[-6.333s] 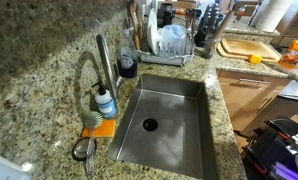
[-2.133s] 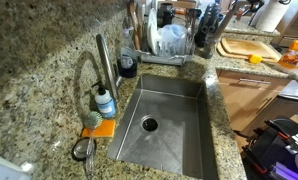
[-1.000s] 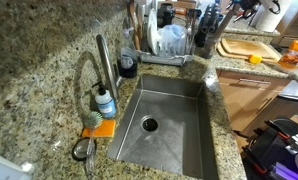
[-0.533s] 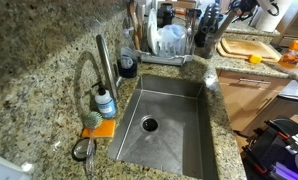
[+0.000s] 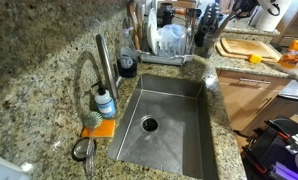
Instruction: Remove the paper towel roll from the clear bottle on the right and place it on the counter, place the bottle in the sink
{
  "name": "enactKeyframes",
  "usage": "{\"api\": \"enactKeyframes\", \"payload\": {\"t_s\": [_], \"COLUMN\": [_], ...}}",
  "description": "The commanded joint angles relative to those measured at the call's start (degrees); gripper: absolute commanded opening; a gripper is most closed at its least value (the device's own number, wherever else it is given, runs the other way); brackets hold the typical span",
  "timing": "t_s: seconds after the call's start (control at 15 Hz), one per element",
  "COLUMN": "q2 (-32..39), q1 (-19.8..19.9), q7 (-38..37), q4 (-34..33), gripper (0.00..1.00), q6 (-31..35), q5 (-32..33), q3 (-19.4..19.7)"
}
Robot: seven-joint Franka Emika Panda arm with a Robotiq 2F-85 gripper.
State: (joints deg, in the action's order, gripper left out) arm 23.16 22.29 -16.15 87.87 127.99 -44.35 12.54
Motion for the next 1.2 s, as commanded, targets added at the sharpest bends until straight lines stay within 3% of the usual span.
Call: {"api": "enactKeyframes", "payload": {"t_s": [0.0, 0.2, 0.4, 0.53, 1.0, 1.13], "q2": [0.57, -0.65, -2.26, -4.20, -14.20, -13.98], "q1": [1.63, 1.89, 1.16, 0.86, 1.41, 2.45], "q7": [-4.59, -6.06, -6.48, -5.98, -5.55, -4.01], "q4": [-3.92, -6.51, -8.75, -9.59, -12.61, -13.64], "gripper": [0.00, 0.01, 0.01, 0.01, 0.01, 0.01], "q6": [-5.06, -8.07, -8.73, -8.18, -7.53, -4.85], "q5": [-4.38, -10.07, -7.86, -3.38, 21.62, 26.08], "q3": [-0.83, -0.97, 0.97, 2.75, 12.91, 15.59]}}
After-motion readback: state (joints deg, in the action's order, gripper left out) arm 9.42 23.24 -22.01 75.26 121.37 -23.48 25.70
